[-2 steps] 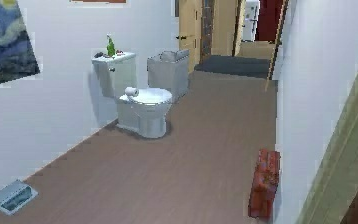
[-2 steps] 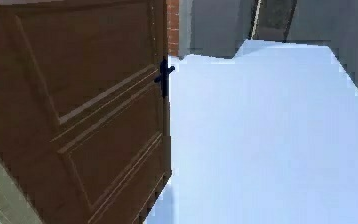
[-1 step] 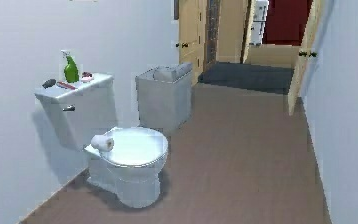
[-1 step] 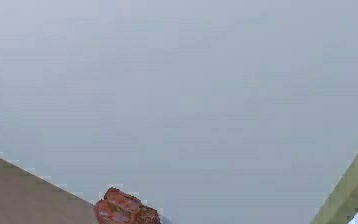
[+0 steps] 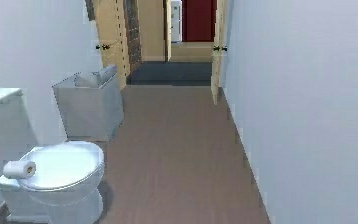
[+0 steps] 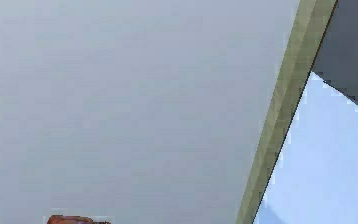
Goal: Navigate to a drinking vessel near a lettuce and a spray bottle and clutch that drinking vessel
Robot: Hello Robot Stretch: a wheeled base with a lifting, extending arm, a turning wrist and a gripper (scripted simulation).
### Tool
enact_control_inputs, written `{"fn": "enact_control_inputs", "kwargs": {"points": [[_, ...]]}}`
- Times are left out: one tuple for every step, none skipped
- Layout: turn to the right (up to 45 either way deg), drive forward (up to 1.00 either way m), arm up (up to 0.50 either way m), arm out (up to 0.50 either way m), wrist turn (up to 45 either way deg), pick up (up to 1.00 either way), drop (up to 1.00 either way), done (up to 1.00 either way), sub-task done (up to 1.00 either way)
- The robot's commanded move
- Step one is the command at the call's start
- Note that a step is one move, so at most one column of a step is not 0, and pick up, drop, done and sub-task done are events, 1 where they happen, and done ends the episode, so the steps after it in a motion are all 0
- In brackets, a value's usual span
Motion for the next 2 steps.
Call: {"fn": "enact_control_inputs", "kwargs": {"points": [[0.0,0.1,0.0,0.0,0.0,0.0,0.0,0.0,0.0],[0.0,1.0,0.0,0.0,0.0,0.0,0.0,0.0,0.0]]}}
